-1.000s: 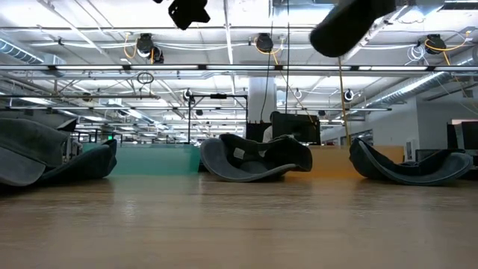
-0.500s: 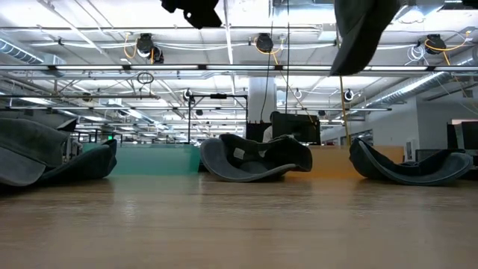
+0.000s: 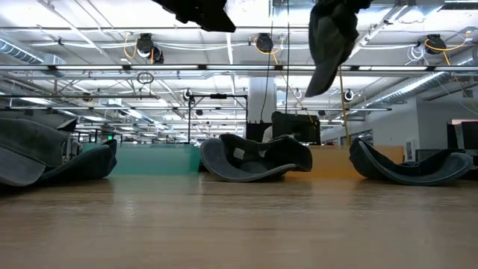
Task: Pick & Place hat
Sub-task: Put the top right gray cap into the orange bin
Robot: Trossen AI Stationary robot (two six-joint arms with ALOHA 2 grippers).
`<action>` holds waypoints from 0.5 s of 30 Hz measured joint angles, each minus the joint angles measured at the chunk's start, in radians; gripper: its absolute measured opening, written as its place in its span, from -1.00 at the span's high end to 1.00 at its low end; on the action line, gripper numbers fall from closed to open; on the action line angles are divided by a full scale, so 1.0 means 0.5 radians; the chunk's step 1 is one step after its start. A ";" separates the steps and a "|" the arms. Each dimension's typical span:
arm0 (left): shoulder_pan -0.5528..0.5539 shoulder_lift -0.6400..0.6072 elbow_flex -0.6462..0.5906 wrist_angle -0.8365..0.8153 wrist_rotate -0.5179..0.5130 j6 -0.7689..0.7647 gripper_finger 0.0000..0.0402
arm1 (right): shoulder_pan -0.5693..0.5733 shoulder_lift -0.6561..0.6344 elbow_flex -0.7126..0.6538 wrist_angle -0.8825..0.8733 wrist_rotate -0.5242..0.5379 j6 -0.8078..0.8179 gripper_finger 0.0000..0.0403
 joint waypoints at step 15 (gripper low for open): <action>0.188 0.000 -0.001 -0.224 0.175 -0.164 -0.59 | -0.602 0.129 0.001 -0.559 -0.282 -0.116 1.00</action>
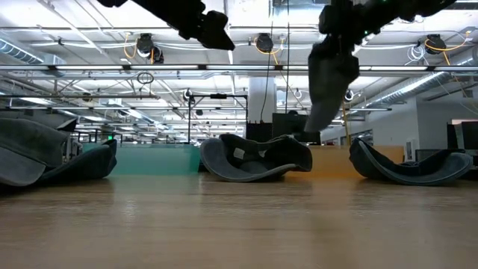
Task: Pick & Place hat
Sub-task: Put the top right gray cap into the orange bin
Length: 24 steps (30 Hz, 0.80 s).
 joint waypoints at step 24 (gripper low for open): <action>0.169 0.000 0.000 -0.175 0.374 -0.191 -0.57 | -0.373 0.276 -0.053 -0.160 -0.271 0.591 1.00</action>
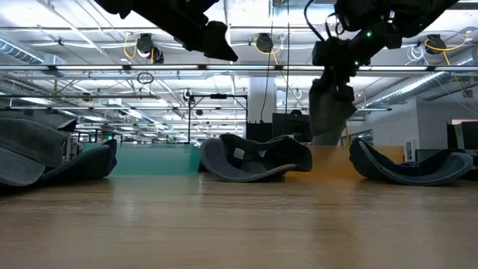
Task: Pick & Place hat
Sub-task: Put the top right gray cap into the orange bin
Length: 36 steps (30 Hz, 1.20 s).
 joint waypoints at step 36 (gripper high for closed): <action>0.059 0.000 0.000 -0.031 0.011 -0.009 -0.63 | -0.264 -0.072 -0.361 0.070 0.613 -0.071 0.19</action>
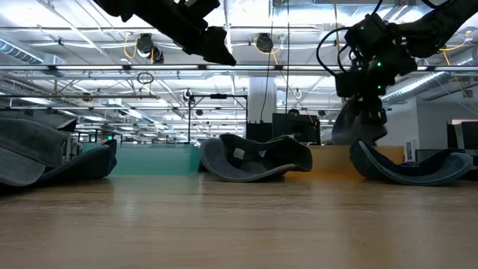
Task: Pick & Place hat
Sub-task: Put the top right gray cap into the orange bin
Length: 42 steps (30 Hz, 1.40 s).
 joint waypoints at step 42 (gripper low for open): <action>0.004 0.001 -0.001 -0.101 0.034 -0.021 -0.61 | 0.200 -0.074 0.000 -0.410 0.118 0.808 0.97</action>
